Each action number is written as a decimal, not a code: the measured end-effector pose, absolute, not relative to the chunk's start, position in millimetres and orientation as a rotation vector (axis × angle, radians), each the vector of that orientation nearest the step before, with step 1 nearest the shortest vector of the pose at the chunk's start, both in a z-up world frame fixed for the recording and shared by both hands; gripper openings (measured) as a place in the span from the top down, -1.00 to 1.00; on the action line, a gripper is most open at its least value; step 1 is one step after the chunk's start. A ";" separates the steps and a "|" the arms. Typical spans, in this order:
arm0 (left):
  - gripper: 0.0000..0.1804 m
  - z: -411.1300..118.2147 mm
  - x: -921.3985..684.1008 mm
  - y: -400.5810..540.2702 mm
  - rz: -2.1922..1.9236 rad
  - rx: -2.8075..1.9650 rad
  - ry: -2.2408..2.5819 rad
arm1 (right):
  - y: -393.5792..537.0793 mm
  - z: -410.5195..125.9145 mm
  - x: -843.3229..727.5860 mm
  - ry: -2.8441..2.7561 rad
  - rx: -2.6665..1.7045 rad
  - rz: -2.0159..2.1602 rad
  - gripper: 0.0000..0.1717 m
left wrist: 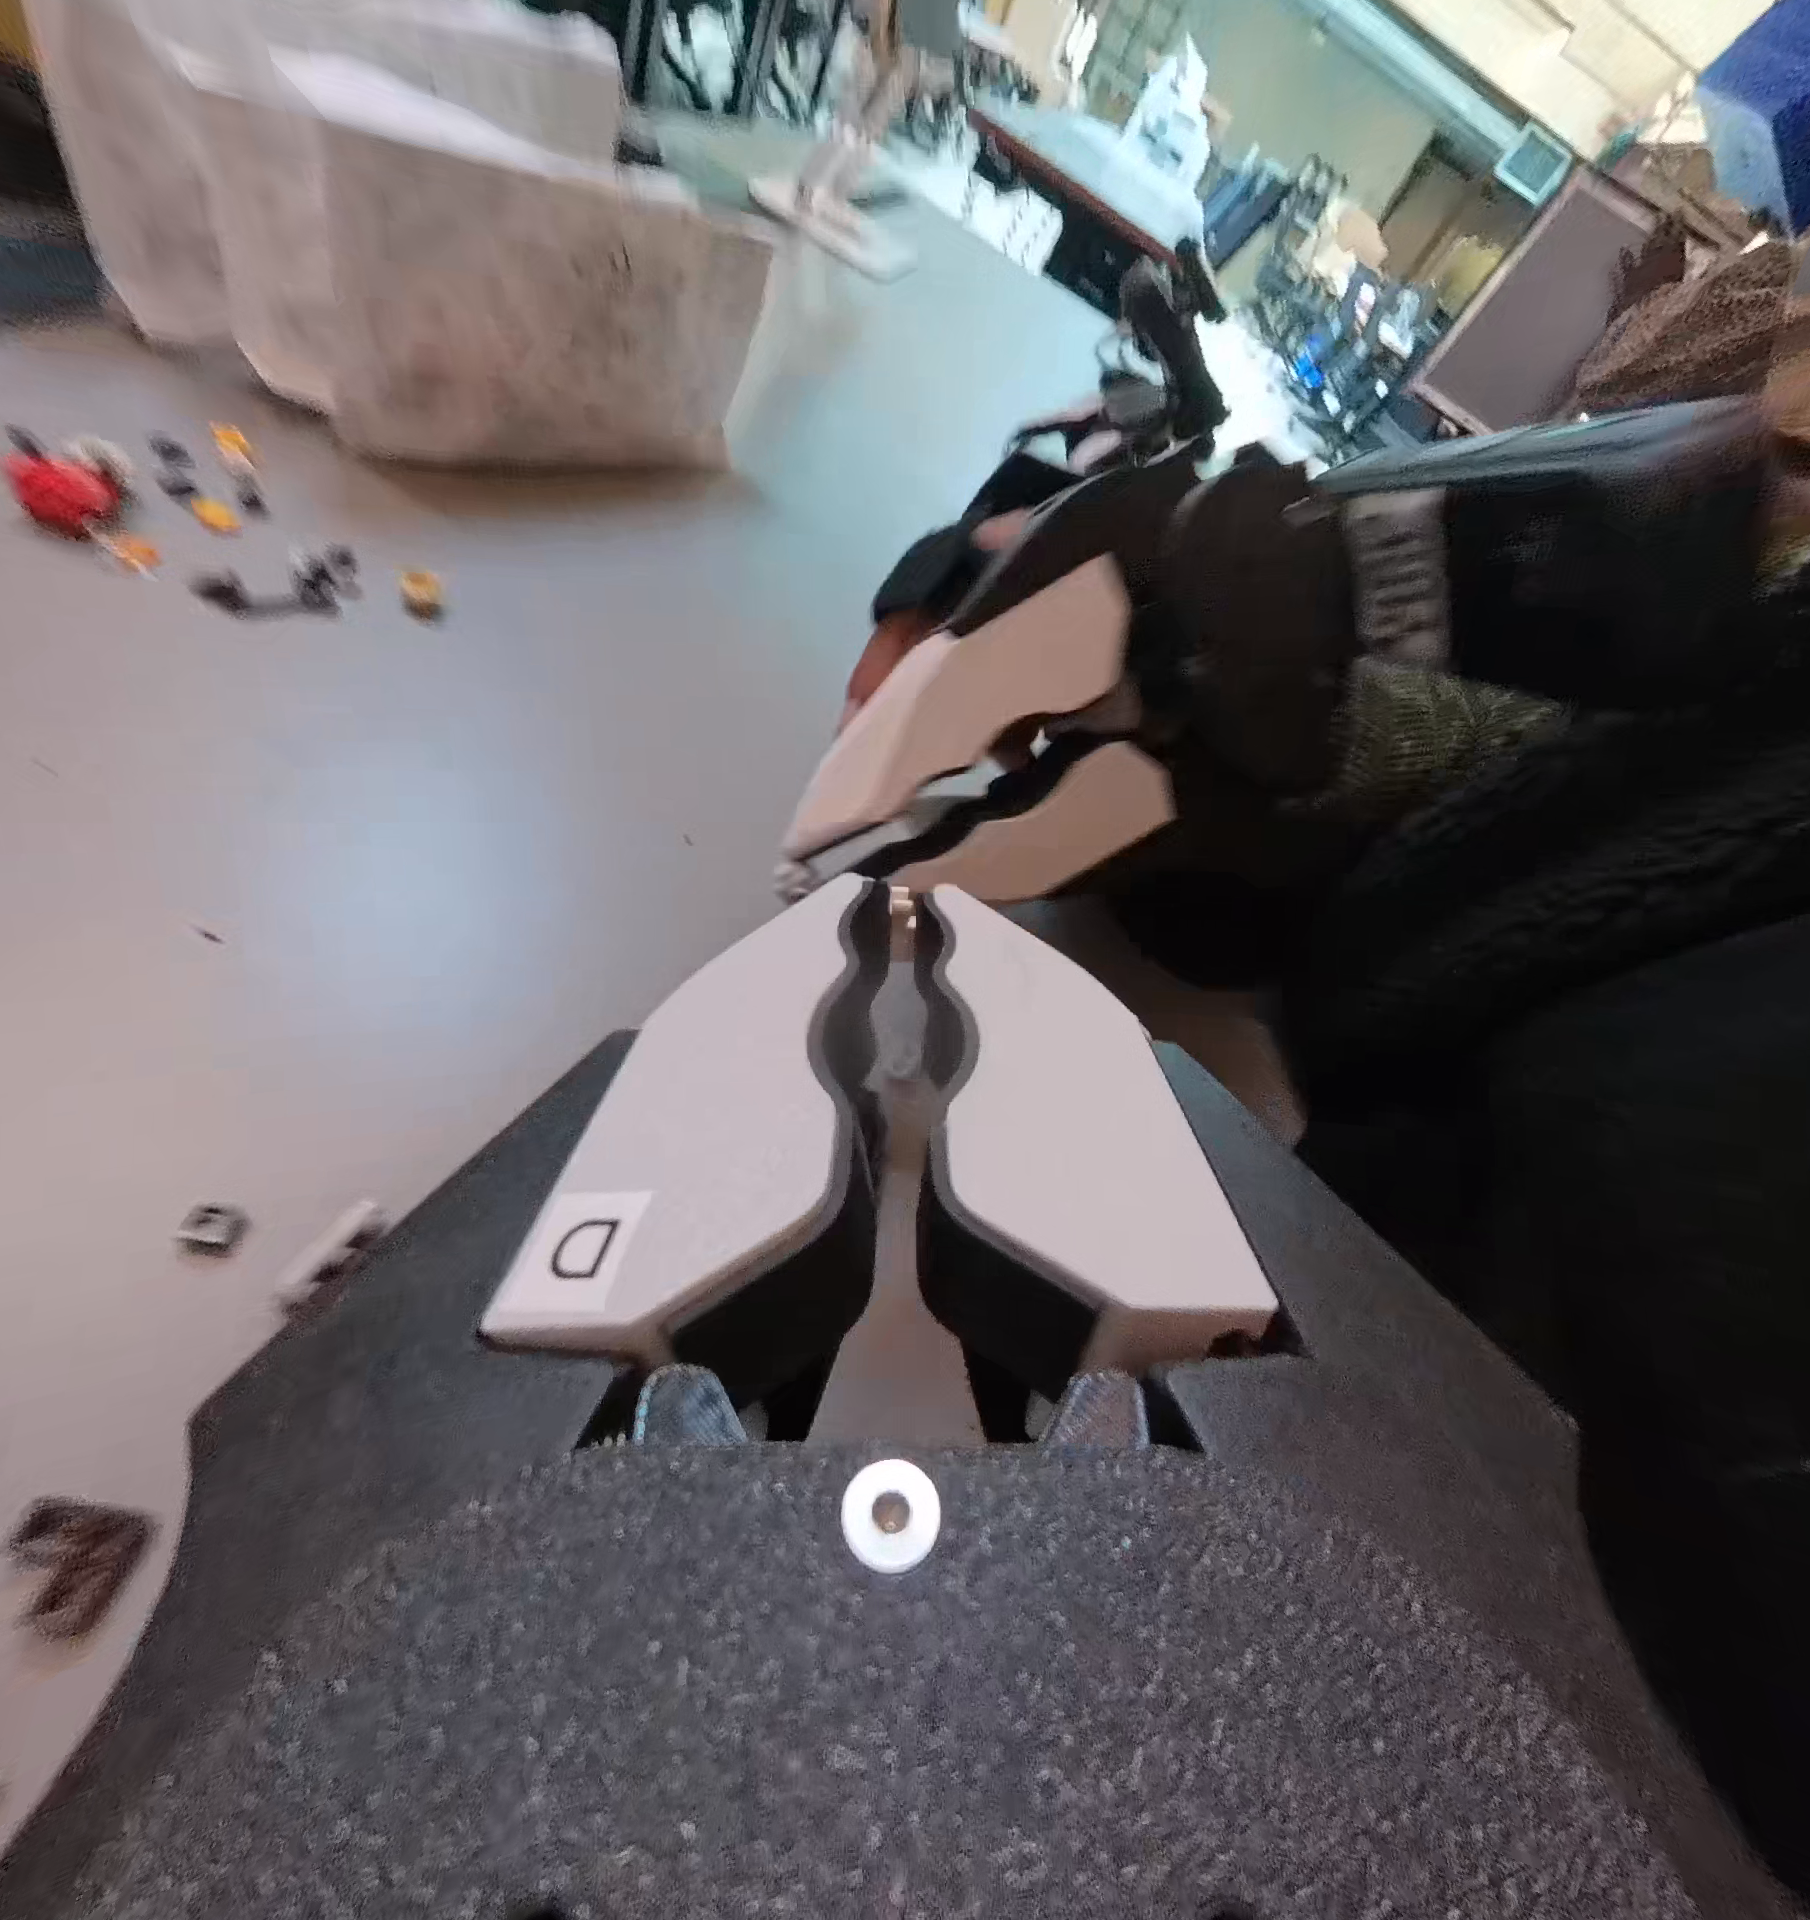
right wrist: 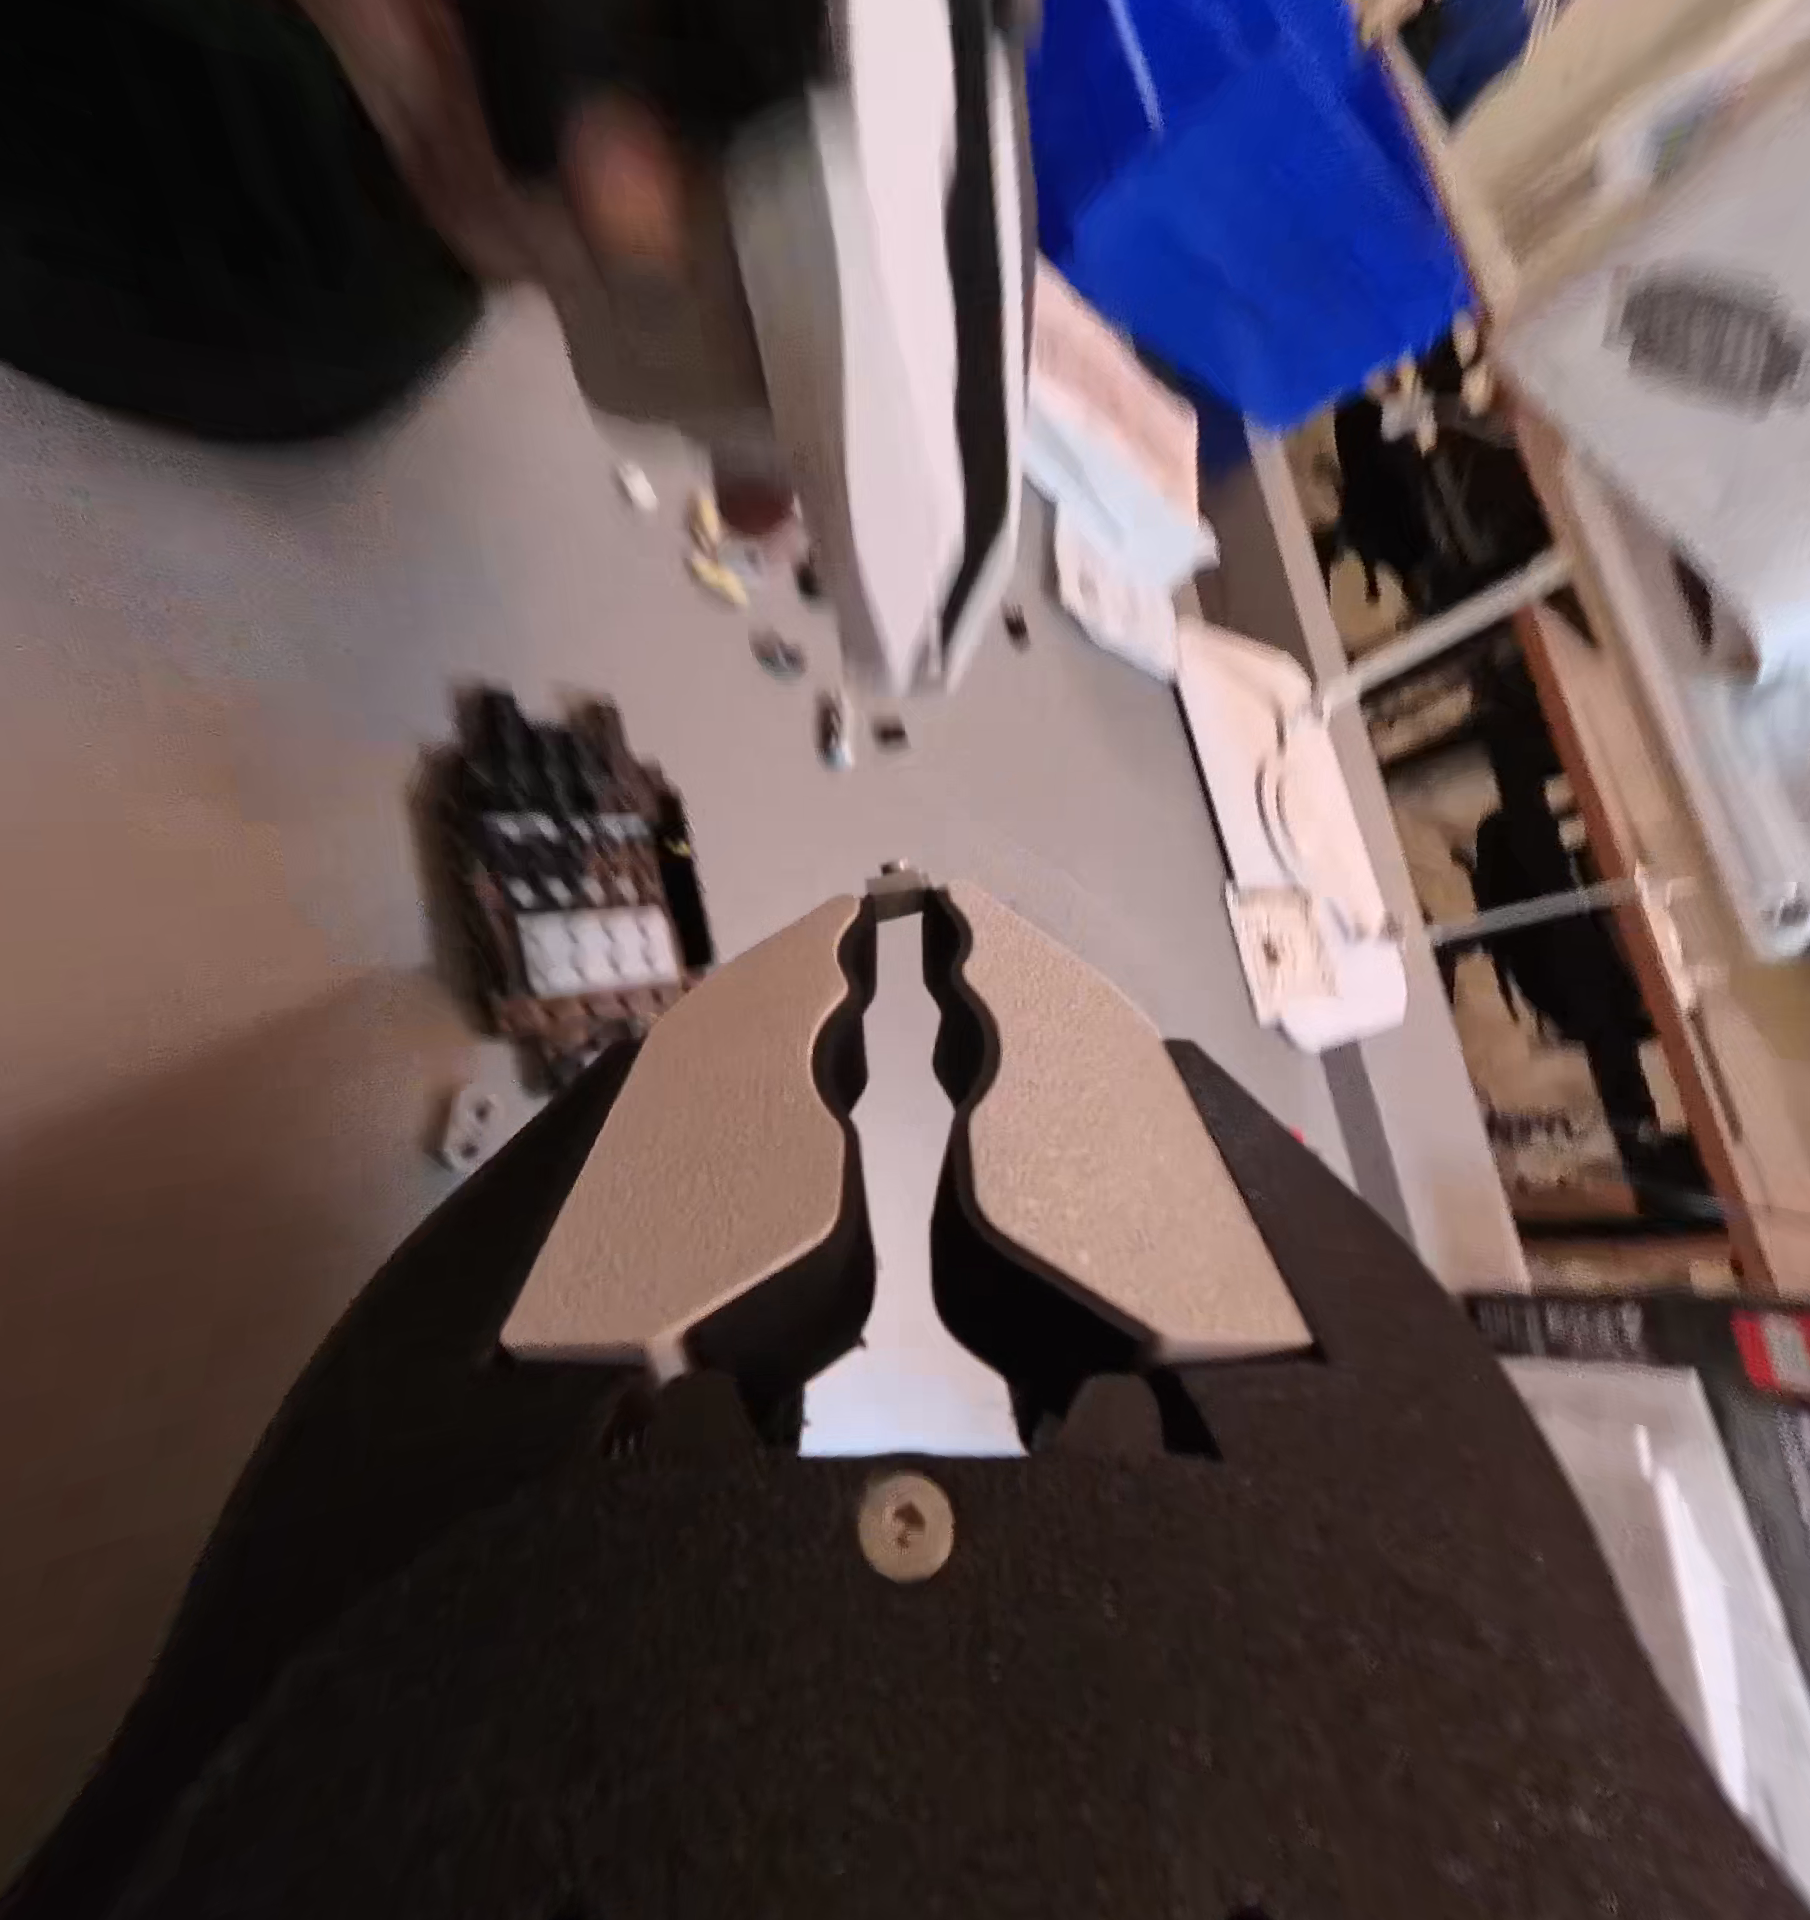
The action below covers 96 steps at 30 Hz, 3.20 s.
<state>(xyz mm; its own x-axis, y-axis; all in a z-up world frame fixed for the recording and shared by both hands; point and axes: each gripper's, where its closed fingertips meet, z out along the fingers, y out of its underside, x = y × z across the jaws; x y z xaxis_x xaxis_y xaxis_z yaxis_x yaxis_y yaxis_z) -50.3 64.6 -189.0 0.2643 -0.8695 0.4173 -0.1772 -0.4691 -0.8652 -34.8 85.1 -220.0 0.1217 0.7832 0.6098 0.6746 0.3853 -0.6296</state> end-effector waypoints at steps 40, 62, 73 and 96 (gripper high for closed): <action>0.71 -166.4 -50.2 53.8 -1.406 -1.887 0.845 | 63.5 -171.2 -44.5 -1.418 -1.057 0.288 0.89; 0.88 -145.3 -405.6 109.7 0.413 -2.168 0.006 | 148.9 -189.6 116.0 -1.268 -1.845 0.219 0.92; 0.36 -172.7 -428.0 112.4 0.454 -2.251 -0.044 | 83.8 -253.2 124.2 -1.595 -2.125 0.483 0.76; 0.61 -136.0 -116.0 95.5 -0.772 -1.718 0.803 | 96.6 -185.8 32.8 -1.477 -1.418 0.459 0.82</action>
<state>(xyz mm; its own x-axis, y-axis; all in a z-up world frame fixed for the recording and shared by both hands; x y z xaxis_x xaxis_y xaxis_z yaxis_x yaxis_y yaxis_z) -116.0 95.5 -136.0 0.5680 -0.8152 0.1130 -0.1452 -0.2345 -0.9612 32.8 96.6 -185.8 0.1831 0.9043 0.3857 0.5262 0.2413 -0.8154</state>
